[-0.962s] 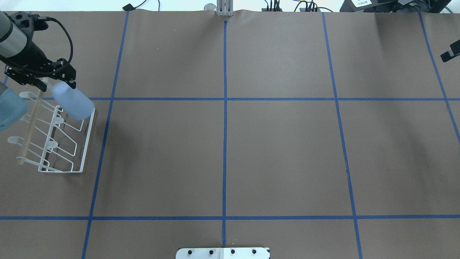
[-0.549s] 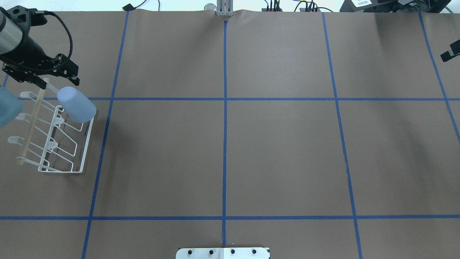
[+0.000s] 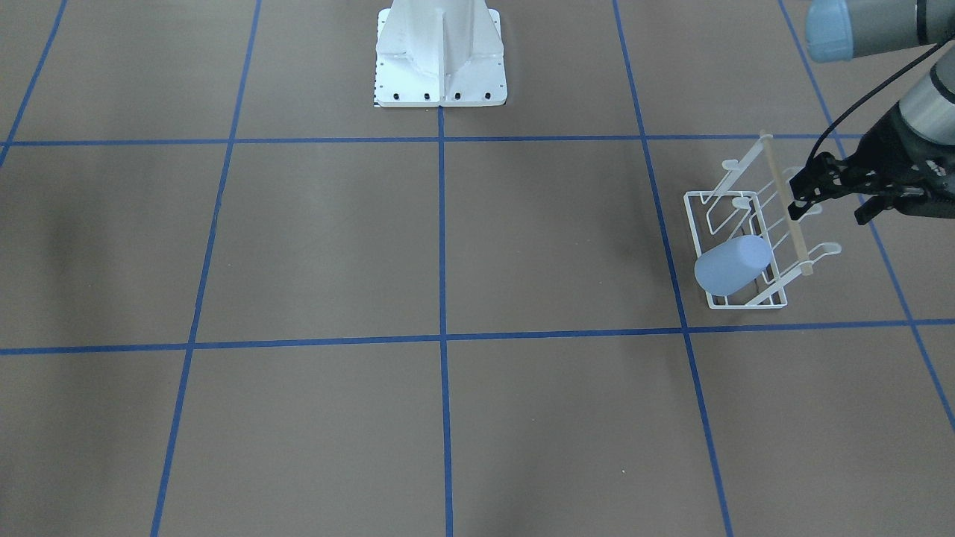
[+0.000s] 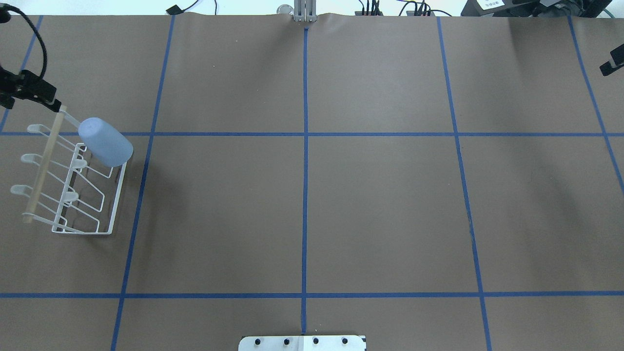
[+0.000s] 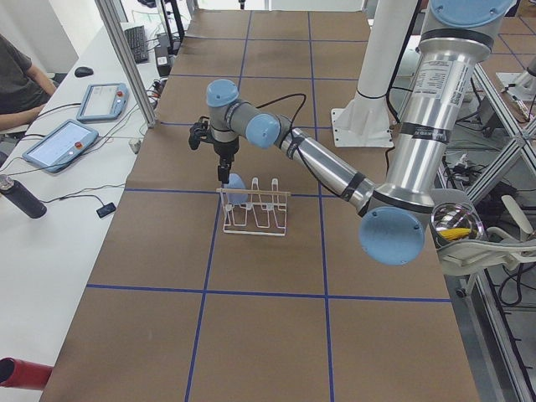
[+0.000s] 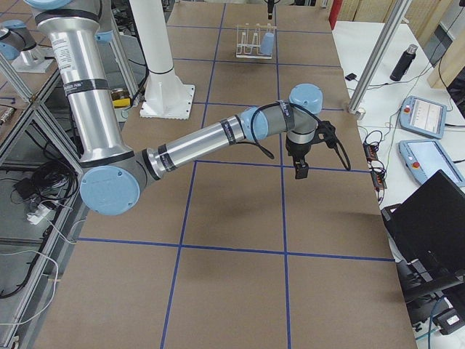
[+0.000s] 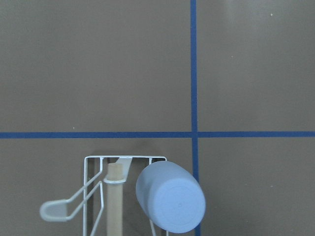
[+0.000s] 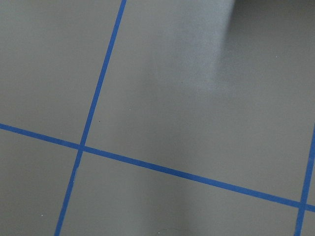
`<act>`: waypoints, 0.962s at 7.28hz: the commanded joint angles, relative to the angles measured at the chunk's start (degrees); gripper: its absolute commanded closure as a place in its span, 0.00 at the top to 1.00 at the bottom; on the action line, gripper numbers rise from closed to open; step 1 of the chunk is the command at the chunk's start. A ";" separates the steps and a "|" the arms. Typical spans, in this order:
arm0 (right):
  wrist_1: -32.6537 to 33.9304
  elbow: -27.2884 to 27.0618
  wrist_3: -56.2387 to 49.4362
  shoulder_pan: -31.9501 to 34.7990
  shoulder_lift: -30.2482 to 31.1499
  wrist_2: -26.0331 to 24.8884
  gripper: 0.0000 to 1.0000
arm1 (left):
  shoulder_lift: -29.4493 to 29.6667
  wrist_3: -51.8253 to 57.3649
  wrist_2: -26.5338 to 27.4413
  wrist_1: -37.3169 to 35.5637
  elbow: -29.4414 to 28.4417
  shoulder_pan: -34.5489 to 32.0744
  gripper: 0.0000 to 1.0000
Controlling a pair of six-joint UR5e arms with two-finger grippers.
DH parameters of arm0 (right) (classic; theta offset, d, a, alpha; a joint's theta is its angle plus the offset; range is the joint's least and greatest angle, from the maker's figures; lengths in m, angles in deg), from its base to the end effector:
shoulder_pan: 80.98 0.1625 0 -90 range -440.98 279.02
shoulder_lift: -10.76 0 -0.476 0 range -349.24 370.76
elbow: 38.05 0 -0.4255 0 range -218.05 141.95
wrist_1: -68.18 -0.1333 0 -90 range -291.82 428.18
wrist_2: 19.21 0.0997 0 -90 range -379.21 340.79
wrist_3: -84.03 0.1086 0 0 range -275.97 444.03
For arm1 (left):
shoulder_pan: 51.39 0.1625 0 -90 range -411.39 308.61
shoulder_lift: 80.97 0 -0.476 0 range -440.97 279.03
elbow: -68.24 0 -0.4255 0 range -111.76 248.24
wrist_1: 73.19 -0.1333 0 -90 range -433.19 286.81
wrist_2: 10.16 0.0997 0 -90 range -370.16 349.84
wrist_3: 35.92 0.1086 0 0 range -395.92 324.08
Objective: Hang cup on cup holder
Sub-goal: 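Lower the cup onto a rack peg and open the left gripper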
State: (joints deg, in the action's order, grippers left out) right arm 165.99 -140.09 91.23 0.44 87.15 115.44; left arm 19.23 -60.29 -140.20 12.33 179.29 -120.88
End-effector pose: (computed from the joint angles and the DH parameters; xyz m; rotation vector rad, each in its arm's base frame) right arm -0.0353 -0.6158 0.4839 0.1866 -0.8063 -0.1440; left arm 0.1419 -0.5603 0.4396 0.1521 0.8043 0.0996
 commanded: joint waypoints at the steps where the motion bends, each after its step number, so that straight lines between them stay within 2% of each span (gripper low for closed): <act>1: 2.11 -0.35 -2.71 1.10 -0.11 -1.15 1.00 | -6.13 19.62 0.13 0.17 -1.26 -7.91 0.98; 3: 3.52 -0.52 -2.81 1.28 0.59 -1.76 1.00 | -8.70 30.23 -0.30 0.43 -6.08 -14.17 0.98; 7: 3.61 -2.98 -2.99 1.64 3.76 -1.76 1.00 | -9.50 29.56 -0.39 -0.10 -7.78 -14.98 0.98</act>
State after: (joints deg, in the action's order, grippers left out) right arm 169.58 -142.33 88.26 2.07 90.12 113.67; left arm 9.85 -30.73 -140.61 12.24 171.70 -135.54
